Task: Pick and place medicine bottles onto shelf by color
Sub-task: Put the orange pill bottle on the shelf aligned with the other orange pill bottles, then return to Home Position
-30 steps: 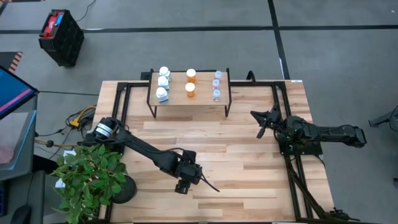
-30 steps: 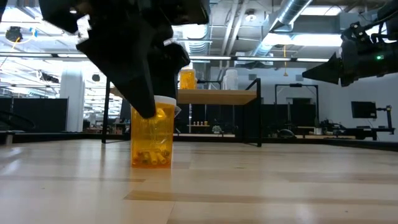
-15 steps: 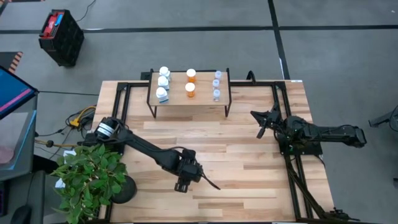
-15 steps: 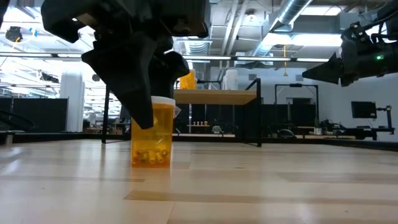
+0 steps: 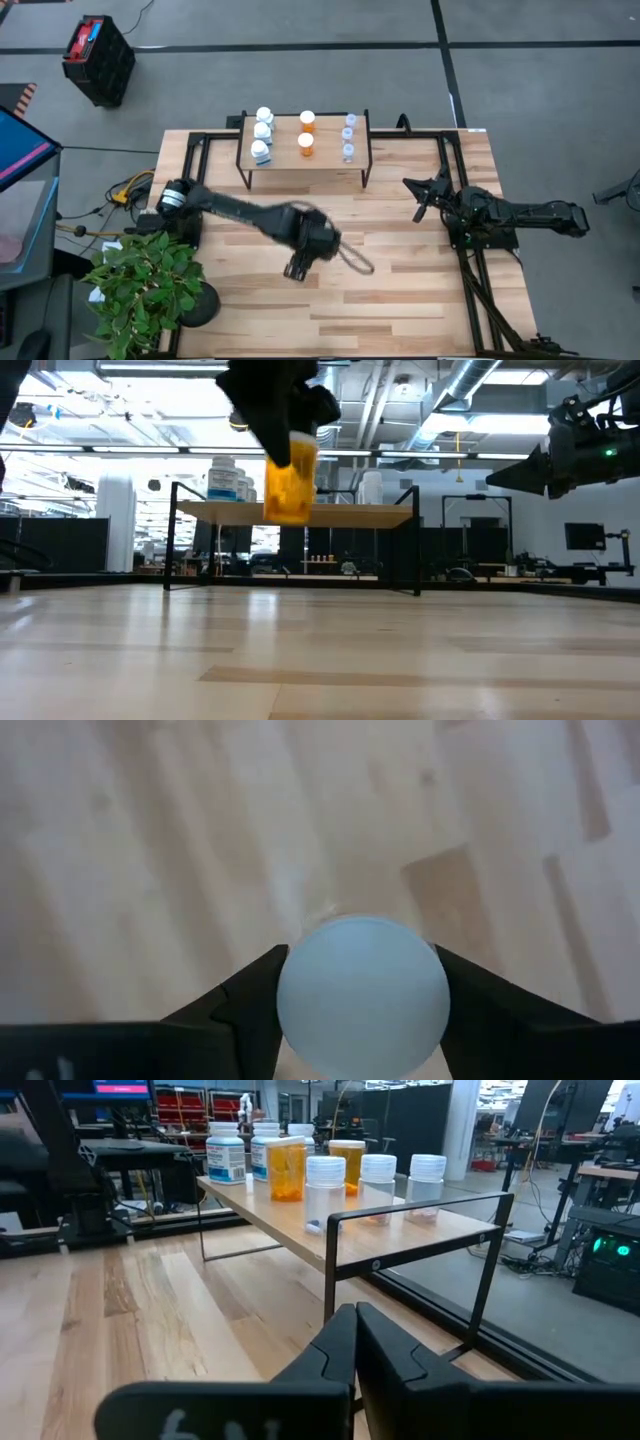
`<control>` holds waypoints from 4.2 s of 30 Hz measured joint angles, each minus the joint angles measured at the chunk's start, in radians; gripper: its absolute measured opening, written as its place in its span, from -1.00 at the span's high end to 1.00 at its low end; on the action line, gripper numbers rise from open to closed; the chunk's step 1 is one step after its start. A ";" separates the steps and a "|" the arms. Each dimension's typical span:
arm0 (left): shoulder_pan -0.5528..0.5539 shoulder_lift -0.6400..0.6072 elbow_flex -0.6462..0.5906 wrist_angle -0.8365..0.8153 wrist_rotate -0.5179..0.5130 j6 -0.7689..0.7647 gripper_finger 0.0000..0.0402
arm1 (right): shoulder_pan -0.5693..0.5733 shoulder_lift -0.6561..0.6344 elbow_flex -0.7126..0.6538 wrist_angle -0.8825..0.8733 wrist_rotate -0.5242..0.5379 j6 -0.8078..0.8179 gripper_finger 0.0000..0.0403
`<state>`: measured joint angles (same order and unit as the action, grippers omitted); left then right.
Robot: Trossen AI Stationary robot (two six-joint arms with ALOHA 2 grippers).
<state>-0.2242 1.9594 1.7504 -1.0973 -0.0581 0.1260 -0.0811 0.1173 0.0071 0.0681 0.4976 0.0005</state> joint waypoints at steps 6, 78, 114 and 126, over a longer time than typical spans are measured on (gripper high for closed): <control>0.162 -0.001 0.225 -0.207 -0.007 0.144 0.05 | 0.000 0.000 0.000 0.000 0.000 0.000 0.86; 0.648 0.007 0.345 -0.171 0.045 0.322 -0.33 | 0.000 0.000 0.000 0.000 0.000 0.000 0.86; 0.352 -0.007 0.604 -0.481 -0.085 0.020 -0.33 | 0.000 0.000 0.000 0.000 0.000 0.000 0.87; 0.186 -0.226 0.602 -0.474 -0.032 -0.004 -0.33 | 0.000 0.000 0.000 0.000 0.000 0.000 0.86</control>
<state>-0.0383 1.7339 2.3523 -1.5713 -0.0900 0.1223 -0.0813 0.1175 0.0071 0.0678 0.4980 0.0002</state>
